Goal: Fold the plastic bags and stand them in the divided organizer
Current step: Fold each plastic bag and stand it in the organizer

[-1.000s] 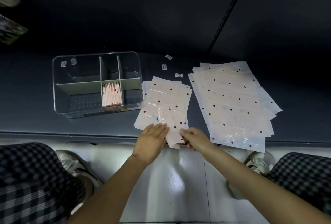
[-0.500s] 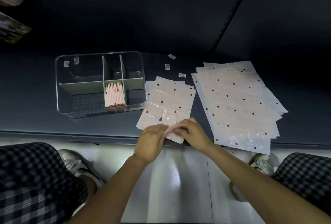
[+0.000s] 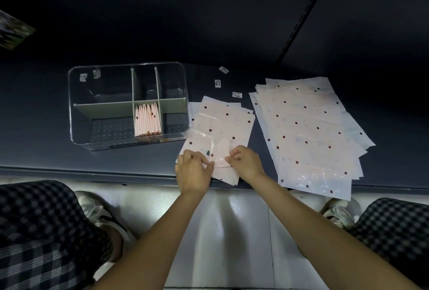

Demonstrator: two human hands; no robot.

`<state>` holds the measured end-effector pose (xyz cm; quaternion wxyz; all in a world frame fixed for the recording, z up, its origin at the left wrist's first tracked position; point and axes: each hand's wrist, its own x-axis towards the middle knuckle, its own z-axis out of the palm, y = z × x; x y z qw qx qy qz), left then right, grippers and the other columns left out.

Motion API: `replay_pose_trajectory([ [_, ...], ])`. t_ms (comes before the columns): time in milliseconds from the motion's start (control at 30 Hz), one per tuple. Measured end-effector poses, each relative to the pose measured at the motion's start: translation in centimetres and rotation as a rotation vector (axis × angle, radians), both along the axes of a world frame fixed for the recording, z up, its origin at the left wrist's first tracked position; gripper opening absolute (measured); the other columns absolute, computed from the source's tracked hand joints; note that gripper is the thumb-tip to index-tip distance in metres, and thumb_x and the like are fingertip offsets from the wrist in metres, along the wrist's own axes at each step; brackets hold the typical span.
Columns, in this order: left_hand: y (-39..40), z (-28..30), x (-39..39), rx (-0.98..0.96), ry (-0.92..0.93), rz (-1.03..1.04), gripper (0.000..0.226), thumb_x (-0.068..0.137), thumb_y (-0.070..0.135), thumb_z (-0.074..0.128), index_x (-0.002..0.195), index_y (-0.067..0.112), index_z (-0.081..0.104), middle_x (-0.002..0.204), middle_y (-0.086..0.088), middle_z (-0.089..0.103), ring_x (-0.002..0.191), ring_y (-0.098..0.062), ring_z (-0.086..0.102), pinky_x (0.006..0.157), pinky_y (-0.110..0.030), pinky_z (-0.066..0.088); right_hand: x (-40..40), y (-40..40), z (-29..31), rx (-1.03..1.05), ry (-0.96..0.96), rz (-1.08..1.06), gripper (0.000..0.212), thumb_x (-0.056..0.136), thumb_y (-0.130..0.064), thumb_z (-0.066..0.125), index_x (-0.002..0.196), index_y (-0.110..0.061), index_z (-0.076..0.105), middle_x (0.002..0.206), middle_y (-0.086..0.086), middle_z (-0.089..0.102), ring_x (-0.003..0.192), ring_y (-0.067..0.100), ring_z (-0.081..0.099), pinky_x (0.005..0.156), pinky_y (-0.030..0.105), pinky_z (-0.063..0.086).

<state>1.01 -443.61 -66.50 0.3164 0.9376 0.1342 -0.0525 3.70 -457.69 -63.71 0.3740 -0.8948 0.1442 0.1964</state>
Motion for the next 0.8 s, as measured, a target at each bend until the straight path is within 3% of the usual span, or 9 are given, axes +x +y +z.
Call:
replay_pose_trajectory([
  [100, 0.1, 0.6, -0.3, 0.088, -0.108, -0.116, 0.023, 0.087, 0.025, 0.063, 0.106, 0.015, 0.056, 0.12, -0.005, 0.048, 0.113, -0.024, 0.041, 0.091, -0.032, 0.03, 0.1, 0.2, 0.2, -0.024, 0.016, -0.008, 0.012, 0.086, -0.027, 0.066, 0.083, -0.023, 0.055, 0.092, -0.002, 0.067, 0.1, 0.02, 0.06, 0.096, 0.043, 0.044],
  [167, 0.3, 0.7, 0.0, 0.152, -0.227, -0.405, 0.031, 0.091, 0.014, 0.055, 0.122, 0.012, 0.054, 0.14, -0.009, 0.042, 0.128, -0.029, 0.037, 0.104, -0.036, 0.026, 0.2, 0.3, 0.3, -0.028, 0.035, -0.005, 0.013, 0.085, -0.027, 0.066, 0.083, -0.023, 0.053, 0.093, -0.002, 0.066, 0.102, 0.021, 0.06, 0.097, 0.043, 0.043],
  [200, 0.5, 0.5, 0.1, 0.211, -0.236, -0.577, 0.038, 0.096, 0.014, 0.047, 0.133, 0.011, 0.047, 0.151, -0.009, 0.031, 0.139, -0.027, 0.027, 0.113, -0.036, 0.017, 0.3, 0.3, 0.4, -0.028, 0.045, -0.003, 0.014, 0.085, -0.027, 0.066, 0.085, -0.023, 0.053, 0.093, -0.003, 0.064, 0.103, 0.021, 0.059, 0.098, 0.043, 0.042],
  [267, 1.0, 0.0, 0.4, 0.344, -0.152, -0.804, 0.051, 0.103, 0.027, 0.027, 0.15, 0.011, 0.013, 0.159, -0.005, 0.0, 0.146, -0.02, -0.003, 0.117, -0.033, -0.009, 0.5, 0.2, 0.5, -0.039, 0.057, 0.004, 0.016, 0.085, -0.029, 0.066, 0.089, -0.023, 0.052, 0.092, -0.006, 0.058, 0.106, 0.02, 0.058, 0.099, 0.042, 0.041],
  [367, 2.0, -0.8, 0.4, 0.491, -0.05, -0.885, 0.066, 0.1, 0.049, 0.013, 0.148, 0.013, -0.015, 0.155, -0.001, -0.022, 0.143, -0.015, -0.02, 0.116, -0.033, -0.015, 0.5, 0.1, 0.6, -0.073, 0.062, 0.01, 0.021, 0.085, -0.032, 0.066, 0.093, -0.024, 0.049, 0.091, -0.009, 0.053, 0.106, 0.018, 0.056, 0.099, 0.041, 0.04],
  [567, 2.7, -1.0, 0.7, 0.514, -0.03, -0.911, 0.075, 0.095, 0.061, 0.013, 0.147, 0.018, -0.019, 0.151, 0.001, -0.029, 0.14, -0.013, -0.025, 0.116, -0.034, -0.016, 0.2, 0.2, 0.2, -0.112, 0.048, -0.022, 0.025, 0.084, -0.036, 0.065, 0.095, -0.023, 0.048, 0.09, -0.008, 0.054, 0.105, 0.019, 0.057, 0.098, 0.041, 0.039],
  [633, 2.6, -1.0, 0.7, 0.486, -0.017, -0.902, 0.074, 0.095, 0.061, 0.013, 0.147, 0.019, -0.018, 0.151, 0.002, -0.03, 0.138, -0.01, -0.028, 0.115, -0.034, -0.017, -0.4, 0.5, -0.1, -0.201, -0.069, 0.037, 0.027, 0.084, -0.036, 0.064, 0.102, -0.021, 0.051, 0.092, -0.006, 0.059, 0.104, 0.022, 0.054, 0.093, 0.039, 0.04],
  [700, 2.6, -0.9, 0.8, 0.448, 0.004, -0.9, 0.074, 0.095, 0.061, 0.014, 0.148, 0.02, -0.017, 0.151, 0.004, -0.029, 0.137, -0.008, -0.03, 0.114, -0.033, -0.019, -1.4, 0.6, -0.4, -0.384, -0.319, 0.221, 0.031, 0.083, -0.036, 0.066, 0.108, -0.018, 0.056, 0.102, 0.0, 0.06, 0.103, 0.024, 0.05, 0.086, 0.038, 0.041],
  [800, 2.7, -0.9, 1.0, 0.411, 0.029, -0.907, 0.072, 0.096, 0.059, 0.015, 0.148, 0.021, -0.016, 0.152, 0.005, -0.028, 0.138, -0.007, -0.028, 0.114, -0.032, -0.02, -2.3, -0.2, -0.6, -0.453, -0.636, 0.467, 0.022, 0.074, -0.028, 0.077, 0.09, -0.014, 0.07, 0.096, 0.002, 0.064, 0.09, 0.027, 0.059, 0.075, 0.038, 0.049],
])
